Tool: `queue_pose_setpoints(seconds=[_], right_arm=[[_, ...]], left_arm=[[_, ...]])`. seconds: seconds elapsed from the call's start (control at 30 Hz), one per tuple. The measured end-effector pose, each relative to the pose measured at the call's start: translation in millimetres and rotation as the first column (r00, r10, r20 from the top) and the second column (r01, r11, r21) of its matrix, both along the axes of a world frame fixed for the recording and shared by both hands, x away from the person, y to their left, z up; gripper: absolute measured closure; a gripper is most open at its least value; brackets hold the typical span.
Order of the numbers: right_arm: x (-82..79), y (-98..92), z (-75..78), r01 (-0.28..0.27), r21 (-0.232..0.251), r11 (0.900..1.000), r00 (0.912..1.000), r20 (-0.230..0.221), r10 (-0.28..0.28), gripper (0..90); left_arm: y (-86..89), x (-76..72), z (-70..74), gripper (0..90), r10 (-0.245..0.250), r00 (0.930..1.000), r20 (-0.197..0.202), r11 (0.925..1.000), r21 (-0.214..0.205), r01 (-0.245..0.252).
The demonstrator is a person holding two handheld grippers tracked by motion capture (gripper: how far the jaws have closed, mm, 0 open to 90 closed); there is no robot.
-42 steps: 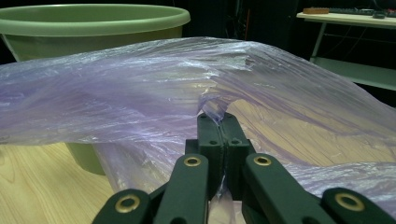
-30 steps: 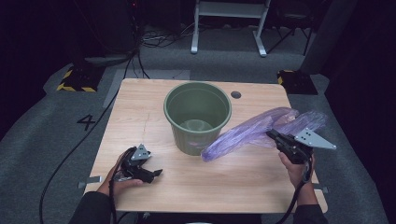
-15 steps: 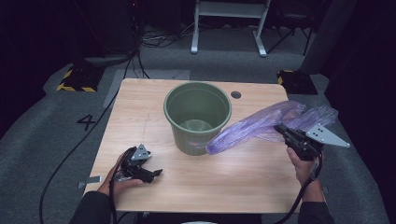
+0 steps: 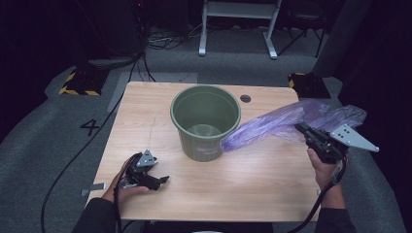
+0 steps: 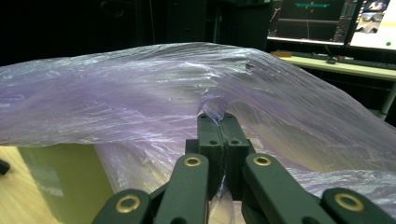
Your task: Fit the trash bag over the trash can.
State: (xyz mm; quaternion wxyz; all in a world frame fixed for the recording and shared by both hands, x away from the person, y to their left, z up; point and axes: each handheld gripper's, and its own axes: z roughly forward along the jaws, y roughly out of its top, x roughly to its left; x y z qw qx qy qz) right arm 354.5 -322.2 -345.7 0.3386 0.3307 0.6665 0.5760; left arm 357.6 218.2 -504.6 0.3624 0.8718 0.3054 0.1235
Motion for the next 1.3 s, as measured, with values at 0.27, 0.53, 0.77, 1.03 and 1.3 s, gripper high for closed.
queue_pose_setpoints(seconds=[0.27,0.53,0.77,1.03,1.3], right_arm=[[10.1,3.3,15.5,0.034,-0.008,0.9994,0.9993,0.015,-0.034,90.0],[17.8,4.9,24.8,0.087,-0.005,0.9962,0.9959,0.024,-0.087,90.0],[28.5,22.4,29.3,0.110,-0.055,0.9924,0.9936,0.032,-0.109,90.0],[44.1,40.4,31.5,0.141,-0.115,0.9834,0.9899,0.032,-0.138,90.0],[54.9,61.7,34.0,0.117,-0.158,0.9804,0.9929,0.041,-0.112,90.0]], left_arm=[[0.0,0.2,0.0,11.2,-0.001,1.0000,-0.001,1.0000,0.000,0.001],[-0.2,0.2,0.0,11.2,0.000,1.0000,-0.001,1.0000,0.000,0.000],[-0.1,0.5,0.1,11.2,-0.003,1.0000,-0.002,1.0000,0.000,0.003],[1.8,2.2,4.0,15.7,0.008,0.9999,0.013,0.9998,0.020,-0.008],[5.0,-3.5,29.4,15.8,0.035,0.9953,0.090,0.9982,-0.053,-0.030]])
